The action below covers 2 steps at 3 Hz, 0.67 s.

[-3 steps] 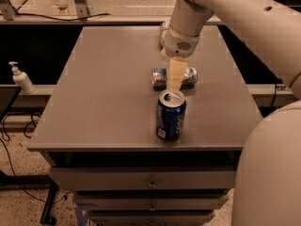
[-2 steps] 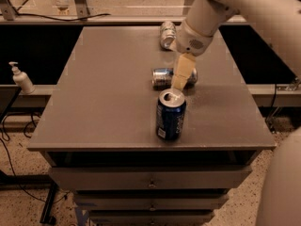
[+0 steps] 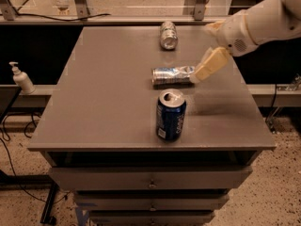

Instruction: Knock redbull can over

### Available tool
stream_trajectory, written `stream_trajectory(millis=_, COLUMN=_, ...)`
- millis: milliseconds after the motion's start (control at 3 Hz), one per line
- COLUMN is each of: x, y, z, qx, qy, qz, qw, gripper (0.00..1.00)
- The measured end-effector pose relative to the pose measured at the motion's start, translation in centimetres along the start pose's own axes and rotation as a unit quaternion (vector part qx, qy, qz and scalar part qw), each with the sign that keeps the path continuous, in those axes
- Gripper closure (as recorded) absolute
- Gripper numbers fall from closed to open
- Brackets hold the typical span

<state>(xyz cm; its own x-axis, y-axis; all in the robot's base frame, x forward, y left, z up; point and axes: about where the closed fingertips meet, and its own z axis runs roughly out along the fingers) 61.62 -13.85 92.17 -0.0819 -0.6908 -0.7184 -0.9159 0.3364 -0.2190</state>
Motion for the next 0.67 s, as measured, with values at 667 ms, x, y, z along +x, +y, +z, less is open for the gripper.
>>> stream_trajectory(millis=667, x=2.16, y=-2.22, z=-4.02, qx=0.067, qy=-0.022, qz=0.029, qw=0.9971, gripper=0.0)
